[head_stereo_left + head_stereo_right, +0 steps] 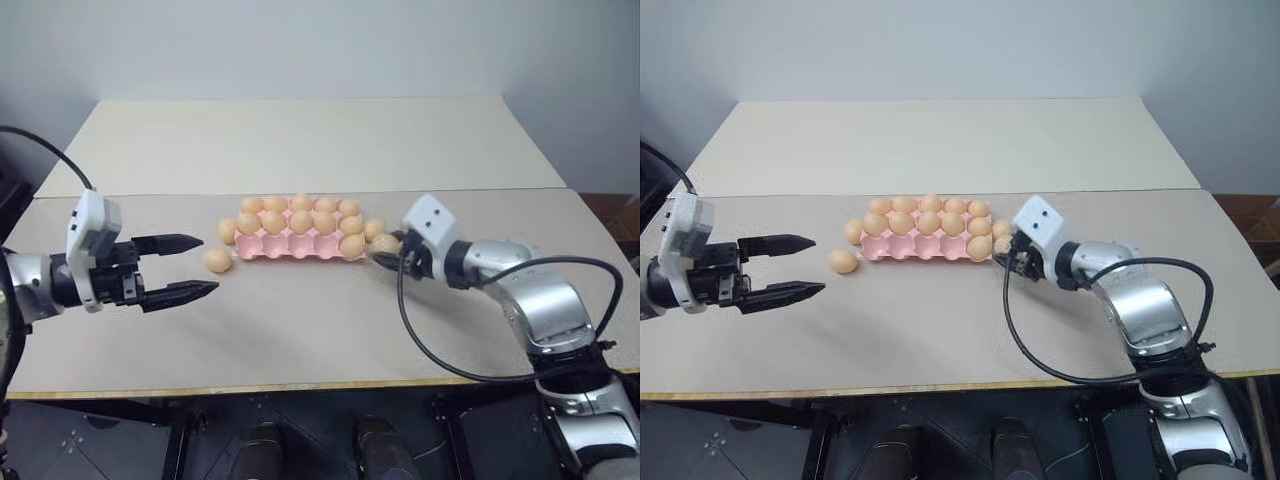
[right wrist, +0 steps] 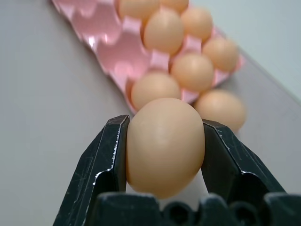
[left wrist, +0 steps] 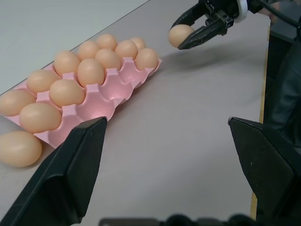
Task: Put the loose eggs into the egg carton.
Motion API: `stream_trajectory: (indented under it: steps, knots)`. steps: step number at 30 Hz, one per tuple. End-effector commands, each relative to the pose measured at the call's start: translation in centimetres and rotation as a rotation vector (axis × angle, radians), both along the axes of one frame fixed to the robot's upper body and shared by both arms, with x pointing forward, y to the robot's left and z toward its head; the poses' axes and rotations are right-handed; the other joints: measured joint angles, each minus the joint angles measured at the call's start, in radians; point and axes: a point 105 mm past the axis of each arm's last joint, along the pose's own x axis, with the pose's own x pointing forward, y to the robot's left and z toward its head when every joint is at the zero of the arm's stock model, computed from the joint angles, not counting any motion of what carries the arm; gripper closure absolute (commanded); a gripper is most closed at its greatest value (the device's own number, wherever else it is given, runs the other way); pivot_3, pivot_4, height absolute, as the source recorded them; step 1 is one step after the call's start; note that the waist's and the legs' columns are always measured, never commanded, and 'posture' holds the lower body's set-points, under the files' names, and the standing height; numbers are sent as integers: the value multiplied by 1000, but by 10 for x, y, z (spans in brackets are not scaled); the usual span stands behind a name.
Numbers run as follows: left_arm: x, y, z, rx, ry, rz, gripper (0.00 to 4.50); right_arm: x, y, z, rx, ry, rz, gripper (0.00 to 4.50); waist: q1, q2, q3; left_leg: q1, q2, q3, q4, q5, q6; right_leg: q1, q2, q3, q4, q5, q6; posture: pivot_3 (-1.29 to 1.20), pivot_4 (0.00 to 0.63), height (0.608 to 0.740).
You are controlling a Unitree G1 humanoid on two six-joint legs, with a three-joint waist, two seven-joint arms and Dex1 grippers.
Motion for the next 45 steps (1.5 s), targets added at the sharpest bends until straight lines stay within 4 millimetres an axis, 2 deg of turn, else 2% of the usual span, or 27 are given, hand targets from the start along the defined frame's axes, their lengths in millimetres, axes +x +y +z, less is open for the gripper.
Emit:
stream_trajectory:
  steps: [1, 7, 10, 13, 15, 17, 18, 20, 22, 25, 27, 31, 35, 39, 45]
  knots:
    - [-1, -2, 3, 9, -27, -7, 0, 2, 26, 17, 30, -65, 72, 2225, 0, 0, 0, 0, 0, 0, 0, 0, 0, 0, 0, 0, 0, 0, 0, 0, 150, 740]
    - [1, -2, 4, 9, -34, -5, 0, 30, 65, 6, 24, -73, 83, 2225, 0, 0, 0, 0, 0, 0, 0, 0, 0, 0, 0, 0, 0, 0, 0, 0, 150, 740]
    - [2, -1, 6, 8, -49, 6, 0, 43, 72, -2, 7, -77, 56, 2225, 1, 0, 0, -1, 0, 0, 0, 0, 0, -1, 0, 0, 0, 0, 0, 0, 150, 740]
    - [0, 0, 6, 8, -52, 9, 0, 50, 72, -4, 7, -80, 27, 1588, 3, 0, 0, -1, 0, 0, 0, 0, 0, -2, -1, 0, 0, 0, 0, 0, 150, 740]
    - [-1, 0, 6, 11, -52, 15, 0, 49, 75, -2, 15, -78, 41, 908, 3, 0, 0, -2, -1, 0, 0, 0, 0, -3, -1, 0, 0, 0, 0, 0, 150, 740]
    - [-3, 2, 6, 16, -49, 22, 0, 44, 76, 10, 40, -96, 53, 193, 3, 0, 0, -2, 0, 0, 0, 0, 0, -3, 0, 0, 0, 0, 0, 0, 150, 740]
    - [-3, 2, 6, 17, -48, 24, 0, 42, 76, 14, 52, -99, 57, 17, 3, 0, 0, -2, 0, 0, 0, 0, 0, -4, 0, 0, 1, 0, 0, 0, 150, 740]
    - [-4, 3, 6, 17, -46, 30, 0, 34, 73, 29, 87, -123, 76, 17, 2, 0, 0, -2, 0, 0, 0, 0, 0, -4, 0, 1, 1, 0, 0, 0, 150, 740]
    - [-3, 6, 6, 10, -48, 48, 0, 22, 61, 44, 120, -146, 92, 17, 3, 0, 0, -3, 0, 0, 0, 0, 0, -5, 0, 1, 1, 0, 0, 0, 150, 740]
    - [3, 15, 7, -20, -62, 110, 0, 5, 36, 54, 138, -166, 91, 17, 11, 0, 0, -4, 0, 0, 0, 0, 0, -5, 0, 0, 0, 0, 0, 0, 150, 740]
    - [6, 21, 6, -23, -75, 145, 0, -3, 22, 55, 132, -175, 85, 17, 14, 0, 0, -4, -1, 0, 0, 0, 0, -4, -1, 0, 0, 0, 0, 0, 150, 740]
    - [7, 35, 9, -33, -73, 179, 0, -26, -32, 49, 87, -180, 37, 17, 15, 0, 0, -3, 0, 0, 0, 0, 0, -3, -1, 0, 0, 1, 0, 0, 150, 740]
    - [6, 41, 5, -4, -49, 168, 0, -49, -70, 38, 66, -159, 12, 17, 10, 0, 0, -3, 0, 1, 0, 0, 0, -3, -1, 1, -1, 1, 0, 0, 150, 740]
    - [7, 41, 5, -2, -41, 155, 0, -61, -89, 24, 21, -115, -6, 17, 3, 0, 0, 1, 0, 3, -1, 0, 0, 0, 0, 2, 0, 1, 0, 0, 150, 740]
    - [8, 35, 6, -11, -39, 139, 0, -52, -83, 25, 33, -129, -10, 17, 3, 0, 0, 3, 1, 4, -1, 0, 0, 2, 1, 2, 0, 1, 0, 0, 150, 740]
